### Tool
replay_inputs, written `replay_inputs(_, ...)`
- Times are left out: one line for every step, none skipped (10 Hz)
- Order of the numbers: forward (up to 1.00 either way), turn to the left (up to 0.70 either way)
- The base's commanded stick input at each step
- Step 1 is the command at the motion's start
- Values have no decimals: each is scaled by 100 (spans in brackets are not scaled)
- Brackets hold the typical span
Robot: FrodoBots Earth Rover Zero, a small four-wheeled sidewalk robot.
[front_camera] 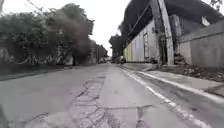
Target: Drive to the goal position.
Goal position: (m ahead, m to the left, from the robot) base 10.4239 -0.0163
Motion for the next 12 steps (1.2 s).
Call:
replay_inputs(100,0)
replay_inputs(100,-1)
replay_inputs(100,-27)
replay_inputs(100,-40)
replay_inputs(100,-35)
replay_inputs(100,0)
replay_inputs(100,0)
replay_inputs(100,0)
replay_inputs(100,-21)
replay_inputs(100,-40)
replay_inputs(99,-40)
replay_inputs(100,-9)
